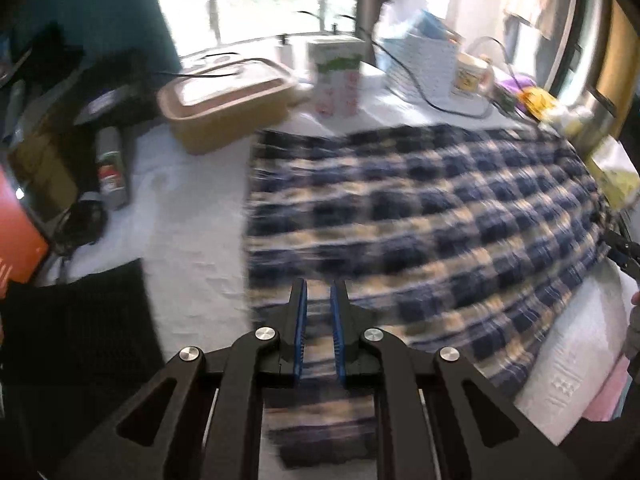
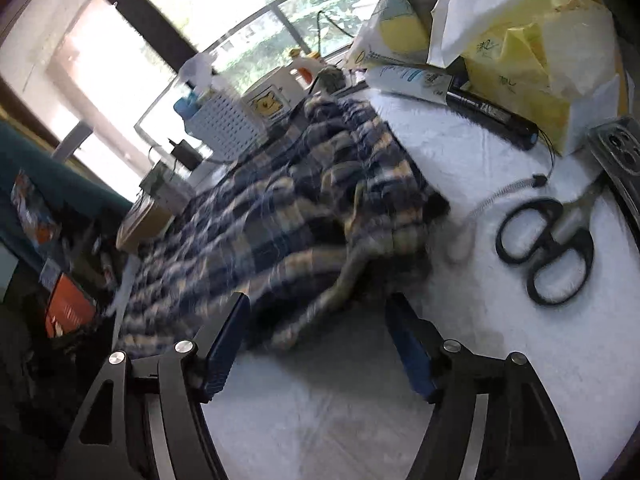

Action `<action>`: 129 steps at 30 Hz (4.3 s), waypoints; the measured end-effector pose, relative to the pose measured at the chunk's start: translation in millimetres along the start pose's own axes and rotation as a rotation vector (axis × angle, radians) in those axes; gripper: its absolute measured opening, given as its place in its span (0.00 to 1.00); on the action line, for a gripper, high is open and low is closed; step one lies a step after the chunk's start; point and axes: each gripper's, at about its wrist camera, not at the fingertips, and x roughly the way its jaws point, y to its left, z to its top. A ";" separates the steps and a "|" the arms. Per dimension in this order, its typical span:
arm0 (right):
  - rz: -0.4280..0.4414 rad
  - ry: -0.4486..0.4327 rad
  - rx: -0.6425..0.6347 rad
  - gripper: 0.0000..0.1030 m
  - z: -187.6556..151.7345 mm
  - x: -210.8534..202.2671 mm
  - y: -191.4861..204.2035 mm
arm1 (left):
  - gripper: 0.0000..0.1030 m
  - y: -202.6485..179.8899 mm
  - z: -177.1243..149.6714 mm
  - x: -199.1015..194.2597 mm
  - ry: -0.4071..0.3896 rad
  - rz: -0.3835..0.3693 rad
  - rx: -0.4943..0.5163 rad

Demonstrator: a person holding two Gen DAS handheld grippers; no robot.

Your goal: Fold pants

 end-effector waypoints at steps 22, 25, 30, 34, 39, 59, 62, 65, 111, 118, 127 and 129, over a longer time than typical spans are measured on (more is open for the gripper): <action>0.044 -0.223 0.197 0.17 66.0 1.4 19.5 | 0.11 57.4 -10.8 0.7 -0.036 -0.008 -0.135; 0.053 -0.250 0.124 0.17 77.3 -7.1 49.0 | 0.11 59.0 -11.8 -1.2 -0.055 -0.029 -0.128; 0.100 -0.252 -0.018 0.17 89.3 -2.6 113.5 | 0.11 66.6 -12.3 -5.7 -0.096 -0.063 -0.132; 0.129 -0.215 -0.122 0.17 87.5 17.0 165.6 | 0.11 74.0 -13.6 -10.5 -0.126 -0.089 -0.145; 0.152 -0.146 -0.254 0.17 73.6 50.3 231.2 | 0.11 84.3 -16.3 -16.9 -0.156 -0.116 -0.158; 0.114 0.282 -0.670 0.64 -56.0 178.8 340.3 | 0.11 112.3 -28.7 -15.8 -0.140 -0.084 -0.180; 0.191 0.276 -0.702 0.87 -62.7 166.2 343.0 | 0.11 104.7 -16.3 -16.9 -0.153 -0.089 -0.160; 0.223 0.246 -0.702 0.87 -59.8 148.9 340.1 | 0.11 97.0 -3.7 -18.7 -0.165 -0.082 -0.144; 0.057 0.006 -0.673 0.39 75.6 173.1 228.6 | 0.26 57.4 97.3 12.4 -0.185 -0.316 0.065; -0.009 0.097 -0.716 0.39 83.0 219.5 239.1 | 0.26 43.1 111.2 68.7 -0.089 -0.438 0.082; -0.017 0.133 -0.704 0.39 84.1 245.8 238.0 | 0.25 79.8 102.3 110.9 -0.008 -0.305 -0.060; -0.006 0.134 -0.684 0.39 84.8 244.1 235.8 | 0.25 73.7 101.7 105.4 -0.019 -0.267 -0.036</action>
